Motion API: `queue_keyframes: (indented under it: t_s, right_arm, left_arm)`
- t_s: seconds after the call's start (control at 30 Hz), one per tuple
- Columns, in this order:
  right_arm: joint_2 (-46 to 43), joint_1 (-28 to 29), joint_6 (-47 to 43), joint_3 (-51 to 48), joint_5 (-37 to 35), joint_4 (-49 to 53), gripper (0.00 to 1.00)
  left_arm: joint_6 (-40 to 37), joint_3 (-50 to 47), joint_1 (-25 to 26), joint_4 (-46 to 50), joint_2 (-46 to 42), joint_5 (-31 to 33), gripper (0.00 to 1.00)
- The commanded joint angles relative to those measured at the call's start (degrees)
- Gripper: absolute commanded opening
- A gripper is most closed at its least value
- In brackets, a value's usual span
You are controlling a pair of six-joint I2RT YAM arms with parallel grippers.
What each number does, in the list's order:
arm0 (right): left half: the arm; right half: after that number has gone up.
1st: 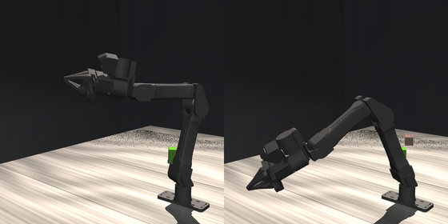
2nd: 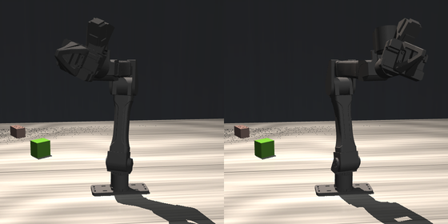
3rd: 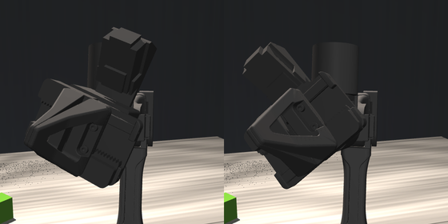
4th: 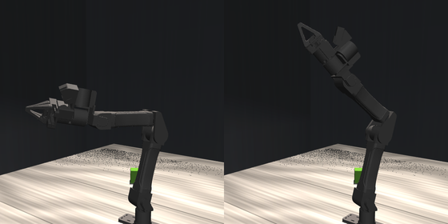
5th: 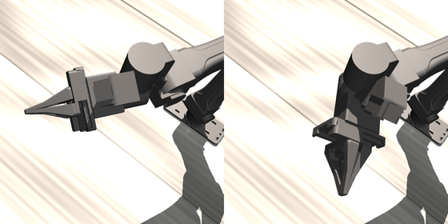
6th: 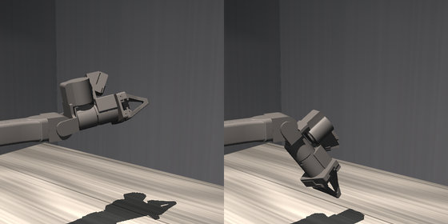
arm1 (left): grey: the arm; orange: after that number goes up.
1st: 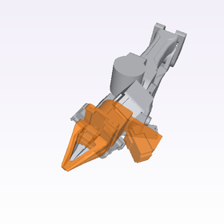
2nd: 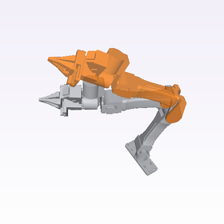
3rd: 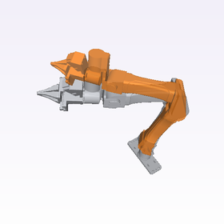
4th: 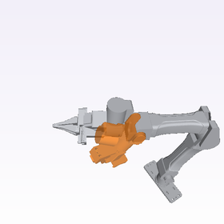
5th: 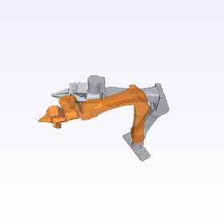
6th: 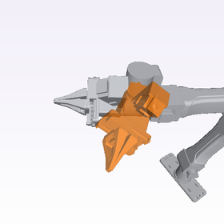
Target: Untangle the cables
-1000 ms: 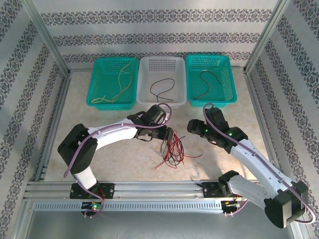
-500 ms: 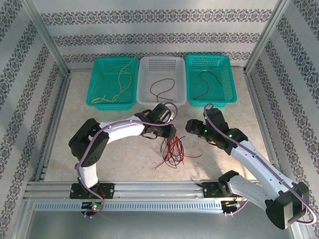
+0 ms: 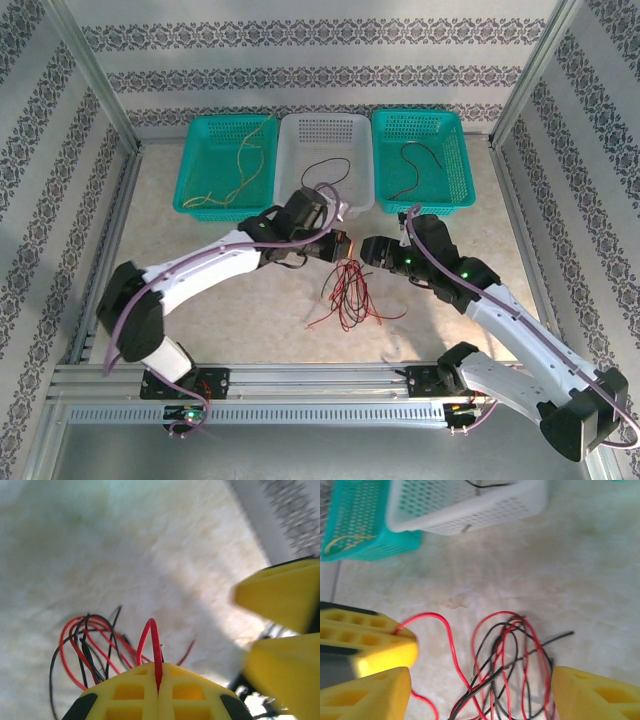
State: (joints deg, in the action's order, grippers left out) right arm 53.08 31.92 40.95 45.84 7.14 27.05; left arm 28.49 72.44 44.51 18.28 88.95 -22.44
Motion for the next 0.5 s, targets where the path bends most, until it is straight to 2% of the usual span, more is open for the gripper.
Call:
queue_keyframes:
  t_s: [0.0,0.3,0.4,0.47]
  right_arm:
    - [-0.4,2.4,-2.2,2.7,2.3,-3.9,0.75]
    - [2.5,6.5,-1.4,5.2,-0.6,-5.2,0.71]
    - [2.7,7.1,-0.8,3.9,-1.3,-5.7,0.66]
    - [2.0,7.2,0.0,1.6,-4.4,-5.7,0.62]
  left_arm:
    - [-0.9,2.9,-0.5,2.9,-5.0,-0.3,0.00]
    - [2.6,7.2,-0.5,0.2,-12.4,-2.2,0.00]
    - [3.0,9.2,-0.5,-0.3,-13.4,-1.9,0.00]
    - [3.0,10.4,-0.5,-0.4,-14.1,-1.6,0.00]
